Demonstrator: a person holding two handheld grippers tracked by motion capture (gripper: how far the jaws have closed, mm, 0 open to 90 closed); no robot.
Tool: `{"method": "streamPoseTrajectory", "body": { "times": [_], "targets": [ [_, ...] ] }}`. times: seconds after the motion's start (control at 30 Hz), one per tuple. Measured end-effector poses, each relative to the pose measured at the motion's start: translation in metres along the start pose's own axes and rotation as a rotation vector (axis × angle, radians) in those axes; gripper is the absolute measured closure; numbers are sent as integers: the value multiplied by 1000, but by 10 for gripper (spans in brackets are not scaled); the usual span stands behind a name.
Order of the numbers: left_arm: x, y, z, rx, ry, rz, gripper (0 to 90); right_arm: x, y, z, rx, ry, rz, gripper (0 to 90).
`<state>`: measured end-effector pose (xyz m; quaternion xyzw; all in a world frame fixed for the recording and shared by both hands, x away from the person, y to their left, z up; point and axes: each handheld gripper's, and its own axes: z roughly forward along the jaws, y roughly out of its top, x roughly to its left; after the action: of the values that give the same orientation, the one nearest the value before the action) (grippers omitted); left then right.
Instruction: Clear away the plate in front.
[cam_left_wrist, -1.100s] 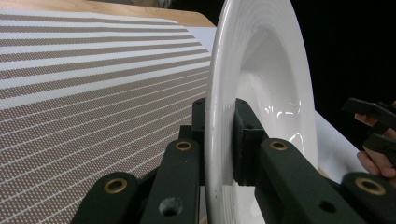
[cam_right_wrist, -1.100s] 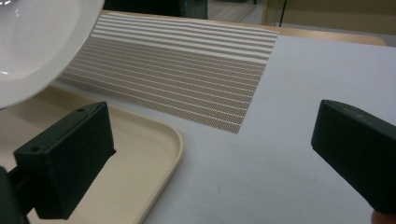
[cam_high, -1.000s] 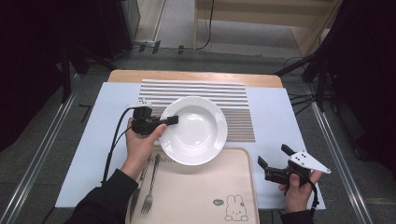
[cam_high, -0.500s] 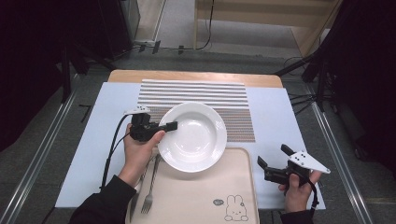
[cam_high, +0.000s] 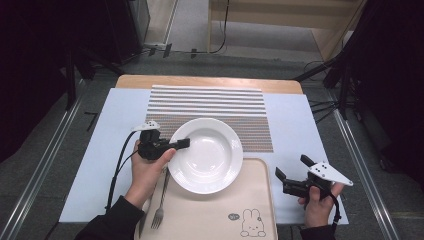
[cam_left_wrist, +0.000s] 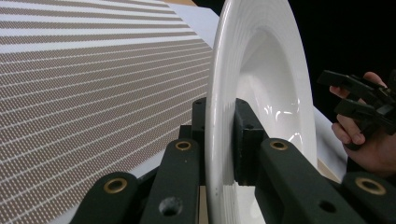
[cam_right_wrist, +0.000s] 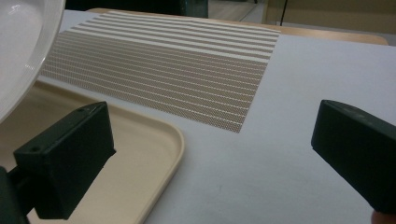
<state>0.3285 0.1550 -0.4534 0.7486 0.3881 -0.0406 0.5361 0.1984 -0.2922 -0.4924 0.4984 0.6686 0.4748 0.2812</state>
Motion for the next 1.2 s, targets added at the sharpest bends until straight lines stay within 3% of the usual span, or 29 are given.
{"method": "streamPoseTrajectory", "body": {
  "times": [0.67,1.2],
  "targets": [
    [-12,-27,-6,20,-53,-20,810,1,0,0,-1,-1,1,0],
    [-23,-45,-14,70,-84,-20,807,0,0,-1,-2,-1,1,0]
  ]
}}
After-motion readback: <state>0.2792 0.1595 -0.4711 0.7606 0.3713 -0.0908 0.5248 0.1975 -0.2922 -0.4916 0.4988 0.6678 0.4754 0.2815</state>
